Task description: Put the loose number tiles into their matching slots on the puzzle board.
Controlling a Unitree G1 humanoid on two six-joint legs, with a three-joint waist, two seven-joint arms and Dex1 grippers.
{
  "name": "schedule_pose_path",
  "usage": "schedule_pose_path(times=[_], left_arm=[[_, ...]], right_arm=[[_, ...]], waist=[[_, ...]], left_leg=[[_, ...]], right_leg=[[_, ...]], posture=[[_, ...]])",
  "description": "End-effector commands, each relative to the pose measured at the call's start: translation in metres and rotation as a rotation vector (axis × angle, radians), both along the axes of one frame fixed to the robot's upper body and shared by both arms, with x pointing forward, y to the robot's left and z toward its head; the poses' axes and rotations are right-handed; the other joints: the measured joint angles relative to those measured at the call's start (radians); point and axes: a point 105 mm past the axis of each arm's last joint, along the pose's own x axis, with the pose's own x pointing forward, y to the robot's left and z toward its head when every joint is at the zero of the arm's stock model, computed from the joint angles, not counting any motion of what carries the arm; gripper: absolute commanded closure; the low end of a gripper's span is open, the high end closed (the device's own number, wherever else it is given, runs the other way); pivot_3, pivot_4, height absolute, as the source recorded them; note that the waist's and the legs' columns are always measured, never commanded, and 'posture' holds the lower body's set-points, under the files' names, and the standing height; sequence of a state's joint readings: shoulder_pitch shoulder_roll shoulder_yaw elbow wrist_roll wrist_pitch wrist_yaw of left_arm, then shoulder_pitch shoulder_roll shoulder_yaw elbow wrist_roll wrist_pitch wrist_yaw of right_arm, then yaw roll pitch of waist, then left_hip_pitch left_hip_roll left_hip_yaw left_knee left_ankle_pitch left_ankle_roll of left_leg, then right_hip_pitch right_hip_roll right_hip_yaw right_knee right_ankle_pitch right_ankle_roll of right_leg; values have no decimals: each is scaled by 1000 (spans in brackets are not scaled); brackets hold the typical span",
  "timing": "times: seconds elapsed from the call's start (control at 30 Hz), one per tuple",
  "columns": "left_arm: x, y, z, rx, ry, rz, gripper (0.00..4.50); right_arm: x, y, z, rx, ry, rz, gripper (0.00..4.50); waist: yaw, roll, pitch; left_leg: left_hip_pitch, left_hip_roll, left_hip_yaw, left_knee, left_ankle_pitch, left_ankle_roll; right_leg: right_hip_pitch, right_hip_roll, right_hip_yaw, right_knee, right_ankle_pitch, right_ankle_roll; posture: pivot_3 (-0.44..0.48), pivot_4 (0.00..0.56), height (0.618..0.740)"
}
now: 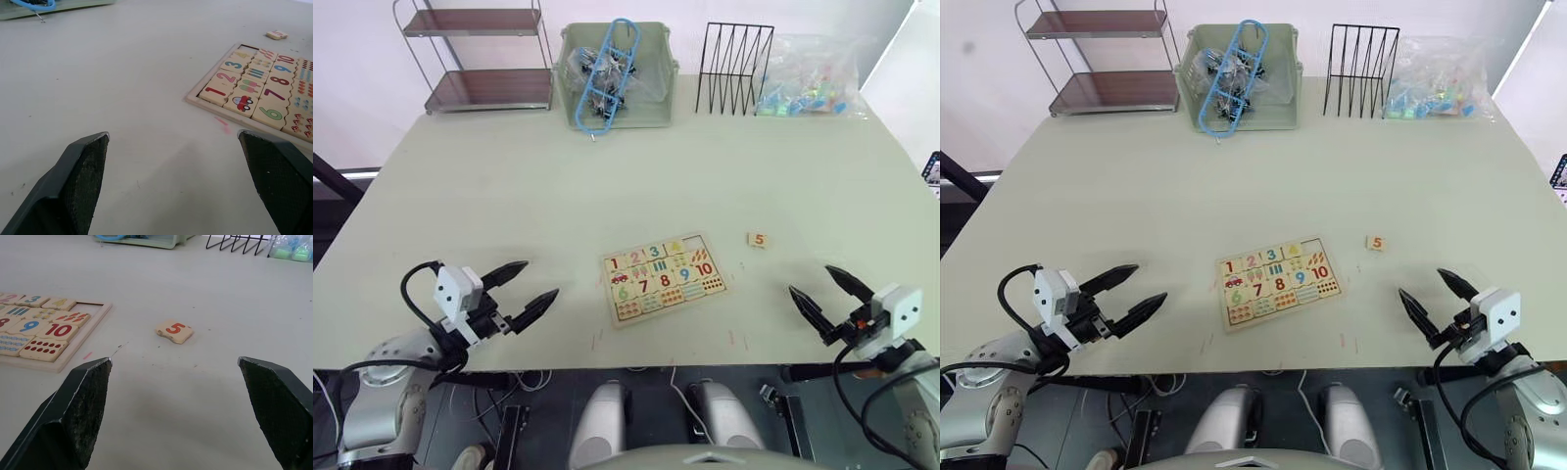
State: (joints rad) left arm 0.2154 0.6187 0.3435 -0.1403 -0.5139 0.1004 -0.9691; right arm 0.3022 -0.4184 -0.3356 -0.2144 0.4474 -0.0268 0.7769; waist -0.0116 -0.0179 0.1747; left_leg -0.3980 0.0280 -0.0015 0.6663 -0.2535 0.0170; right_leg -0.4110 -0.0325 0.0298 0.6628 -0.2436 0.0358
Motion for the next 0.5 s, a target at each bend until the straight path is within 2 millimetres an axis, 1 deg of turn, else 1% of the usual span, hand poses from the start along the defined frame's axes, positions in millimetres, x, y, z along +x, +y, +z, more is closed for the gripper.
schedule_pose_path(times=[0.03, 0.2, 0.33, 0.5], left_arm=[[-2, 2, 6, 16, -30, -20, 0], [-6, 1, 5, 22, -31, -76, 0], [-9, 5, 9, 48, -45, -134, 0], [-13, 10, 12, 64, -55, -258, 0]], right_arm=[[-2, -4, 3, -16, -19, -2, 176], [3, -4, 6, -20, -25, 20, 176], [18, 0, 14, -30, -28, 100, 176], [37, 3, 22, -49, 5, 182, 176]], waist=[[0, 0, 0], [-1, 0, 0], [-3, 0, 0], [-1, 0, 0]], left_leg=[[0, 0, 0, 0, 0, 0], [0, 0, 0, 0, 0, 0], [0, -1, 1, 0, 0, 0], [0, -2, 3, 0, 0, 0]], right_leg=[[0, 0, 0, 0, 0, 0], [0, 0, 0, 0, 0, 0], [0, 1, 0, 0, 0, 0], [0, 1, -1, 0, 0, 0]], posture=[[0, 150, 739], [0, 150, 739], [0, 150, 739], [0, 150, 739]])
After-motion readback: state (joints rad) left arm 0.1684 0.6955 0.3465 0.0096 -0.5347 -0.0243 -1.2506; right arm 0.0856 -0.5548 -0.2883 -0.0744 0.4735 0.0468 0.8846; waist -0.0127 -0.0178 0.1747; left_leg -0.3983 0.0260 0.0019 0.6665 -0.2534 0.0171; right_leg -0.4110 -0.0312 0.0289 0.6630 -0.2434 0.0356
